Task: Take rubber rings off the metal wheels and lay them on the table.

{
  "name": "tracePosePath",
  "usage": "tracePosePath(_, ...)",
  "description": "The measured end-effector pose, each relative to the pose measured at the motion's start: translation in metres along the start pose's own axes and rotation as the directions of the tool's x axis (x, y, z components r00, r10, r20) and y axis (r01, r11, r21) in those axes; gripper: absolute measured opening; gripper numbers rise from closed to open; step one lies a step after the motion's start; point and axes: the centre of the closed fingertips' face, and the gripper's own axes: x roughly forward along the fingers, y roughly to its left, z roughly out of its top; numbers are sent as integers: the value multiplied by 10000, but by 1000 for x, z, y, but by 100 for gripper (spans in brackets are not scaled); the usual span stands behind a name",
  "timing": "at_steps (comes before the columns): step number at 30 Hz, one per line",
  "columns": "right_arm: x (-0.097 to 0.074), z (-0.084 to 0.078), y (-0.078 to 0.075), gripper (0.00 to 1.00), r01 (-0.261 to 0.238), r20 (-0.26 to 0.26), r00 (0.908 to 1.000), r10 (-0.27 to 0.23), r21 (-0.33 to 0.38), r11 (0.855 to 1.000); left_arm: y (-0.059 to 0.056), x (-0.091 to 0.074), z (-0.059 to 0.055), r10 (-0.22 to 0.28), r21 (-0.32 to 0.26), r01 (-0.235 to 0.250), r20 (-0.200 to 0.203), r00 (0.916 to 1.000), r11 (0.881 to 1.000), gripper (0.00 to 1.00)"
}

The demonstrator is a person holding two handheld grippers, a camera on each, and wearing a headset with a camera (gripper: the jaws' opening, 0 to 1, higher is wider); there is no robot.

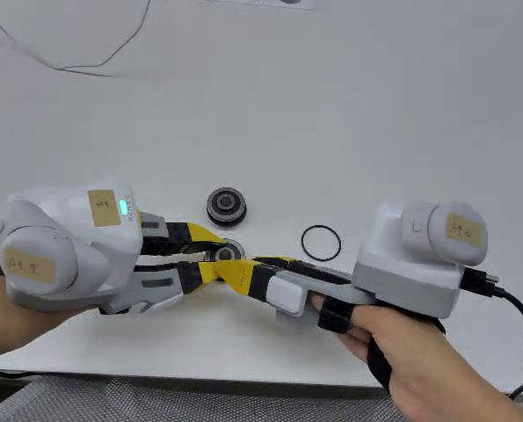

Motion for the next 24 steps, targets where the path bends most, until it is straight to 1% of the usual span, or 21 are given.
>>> tracePosePath(3,2,1,2,39,-94,43,9999,94,125,9999,0,0,-1,-28,175,29,-50,10000,9998,13)
tracePosePath(6,5,2,4,39,-164,55,9999,162,236,9996,0,0,0,-32,176,33,-44,10000,9998,13)
tracePosePath(9,5,2,3,41,-99,75,9999,97,284,9995,-1,0,1,-28,202,29,-41,10000,9998,13)
tracePosePath(16,6,2,4,40,-176,68,9998,173,499,9986,-2,0,1,-26,229,27,-26,10000,9997,13)
tracePosePath(21,5,2,4,40,-317,82,9995,310,1089,9935,-2,-1,1,-33,280,34,-29,10000,9996,13)
tracePosePath(24,4,1,4,38,-325,31,9995,324,1125,9931,-2,-1,1,-35,267,36,-20,10000,9996,13)
